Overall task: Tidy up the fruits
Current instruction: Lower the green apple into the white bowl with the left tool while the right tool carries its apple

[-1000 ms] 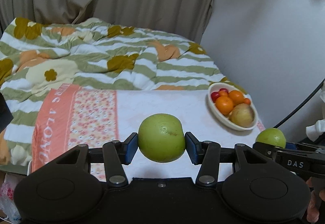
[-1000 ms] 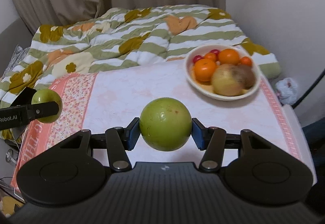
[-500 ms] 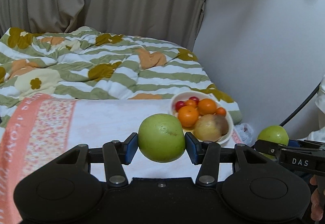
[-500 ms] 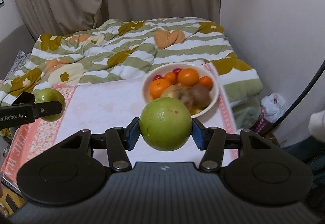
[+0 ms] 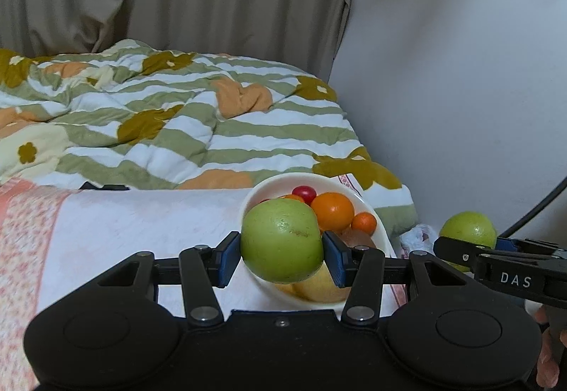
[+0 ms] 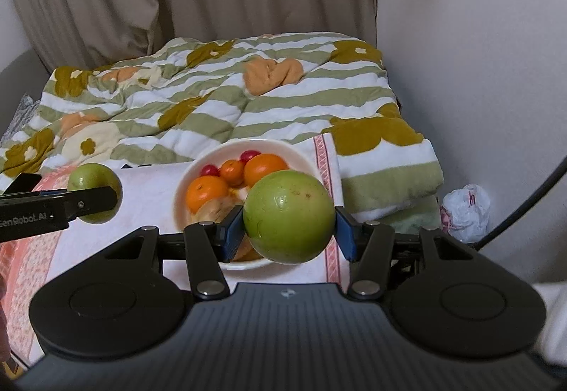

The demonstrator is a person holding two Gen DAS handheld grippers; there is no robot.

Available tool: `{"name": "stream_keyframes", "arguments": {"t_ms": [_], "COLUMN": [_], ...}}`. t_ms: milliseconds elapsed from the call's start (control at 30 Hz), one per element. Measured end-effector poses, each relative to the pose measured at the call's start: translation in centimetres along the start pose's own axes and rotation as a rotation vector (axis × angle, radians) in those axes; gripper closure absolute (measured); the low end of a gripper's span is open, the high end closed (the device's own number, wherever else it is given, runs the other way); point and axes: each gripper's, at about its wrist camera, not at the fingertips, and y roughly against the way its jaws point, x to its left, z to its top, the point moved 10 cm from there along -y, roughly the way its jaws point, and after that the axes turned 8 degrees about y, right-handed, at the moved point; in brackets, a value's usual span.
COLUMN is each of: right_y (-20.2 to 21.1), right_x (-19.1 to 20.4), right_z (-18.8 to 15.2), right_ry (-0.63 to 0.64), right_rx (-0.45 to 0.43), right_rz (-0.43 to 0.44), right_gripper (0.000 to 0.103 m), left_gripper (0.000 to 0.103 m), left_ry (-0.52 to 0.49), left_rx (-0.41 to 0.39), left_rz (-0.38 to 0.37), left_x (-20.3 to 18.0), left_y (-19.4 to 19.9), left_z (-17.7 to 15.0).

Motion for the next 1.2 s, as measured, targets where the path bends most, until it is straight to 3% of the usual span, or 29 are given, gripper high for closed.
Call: {"name": "stream_keyframes", "arguments": {"t_ms": [300, 567, 1000, 1067, 1133, 1200], "right_y": [-5.0, -8.3, -10.3, -10.4, -10.4, -10.4], "right_x": [-0.9, -1.2, -3.6, -3.6, -3.7, -3.7], "right_z": [1.5, 1.7, 0.9, 0.9, 0.9, 0.9], "right_ry": [-0.029, -0.058, -0.123, -0.127, -0.129, -0.127], "right_rx": [0.046, 0.085, 0.124, 0.124, 0.125, 0.126], "right_rz": [-0.005, -0.009, -0.054, -0.057, -0.058, -0.057], "right_gripper": [0.034, 0.034, 0.034, 0.034, 0.034, 0.034], "left_gripper": [0.049, 0.049, 0.049, 0.042, 0.01, 0.008], "left_ry": [-0.07, -0.143, -0.226, -0.218, -0.212, -0.199], "left_rx": [0.071, 0.138, 0.186, 0.18, 0.156, 0.126], "left_rz": [-0.007, -0.028, -0.079, -0.096, -0.104, -0.108], "left_x": [-1.0, -2.0, -3.8, -3.8, -3.8, -3.6], "left_y": [-7.8, -12.6, -14.1, -13.7, -13.1, -12.5], "left_z": [2.4, 2.6, 1.5, 1.7, 2.1, 2.6]}}
